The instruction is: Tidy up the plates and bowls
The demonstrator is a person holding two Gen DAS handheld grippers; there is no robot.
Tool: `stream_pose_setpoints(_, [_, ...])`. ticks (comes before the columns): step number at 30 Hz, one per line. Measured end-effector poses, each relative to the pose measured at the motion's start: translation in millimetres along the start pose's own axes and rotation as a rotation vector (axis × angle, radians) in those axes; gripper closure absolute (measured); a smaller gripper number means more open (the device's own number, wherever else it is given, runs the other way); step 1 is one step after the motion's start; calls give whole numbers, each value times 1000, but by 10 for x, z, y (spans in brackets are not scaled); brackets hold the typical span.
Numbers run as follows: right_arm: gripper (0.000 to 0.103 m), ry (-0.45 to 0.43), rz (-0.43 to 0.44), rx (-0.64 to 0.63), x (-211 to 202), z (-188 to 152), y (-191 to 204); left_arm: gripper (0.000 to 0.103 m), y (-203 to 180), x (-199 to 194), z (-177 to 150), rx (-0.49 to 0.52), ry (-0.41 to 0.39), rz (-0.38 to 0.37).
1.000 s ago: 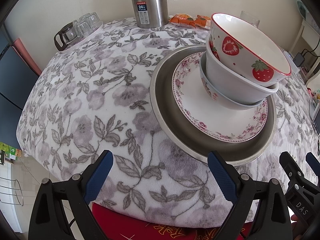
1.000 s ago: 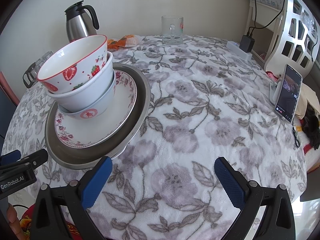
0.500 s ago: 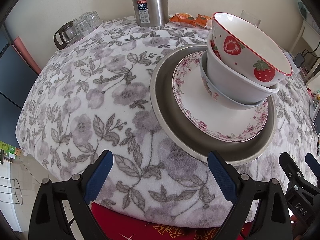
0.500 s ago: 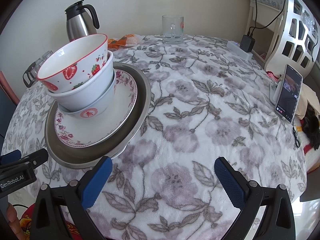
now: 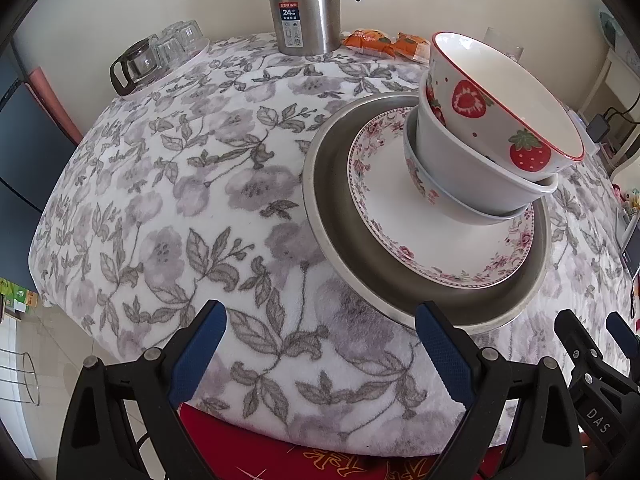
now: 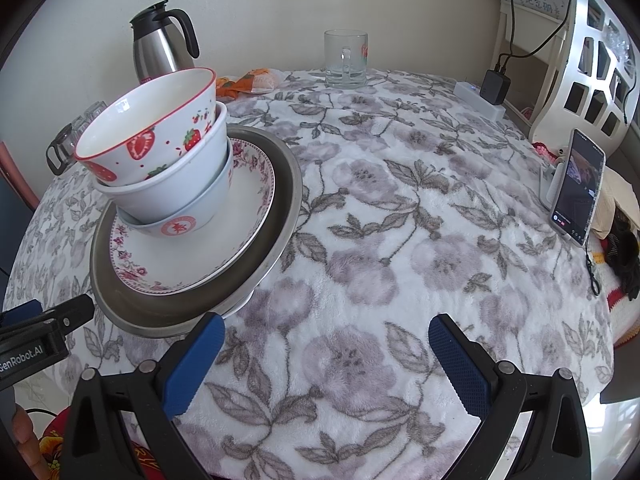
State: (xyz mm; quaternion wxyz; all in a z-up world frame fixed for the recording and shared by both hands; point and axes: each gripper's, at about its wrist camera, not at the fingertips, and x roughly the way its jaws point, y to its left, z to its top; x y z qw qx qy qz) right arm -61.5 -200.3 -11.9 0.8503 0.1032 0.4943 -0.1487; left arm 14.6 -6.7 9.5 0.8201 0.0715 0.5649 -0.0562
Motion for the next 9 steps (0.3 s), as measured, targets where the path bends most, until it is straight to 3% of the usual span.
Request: stream_pose_setpoints(9, [0, 1, 0, 0, 4, -7, 7, 7, 1, -3, 0, 0, 2, 2])
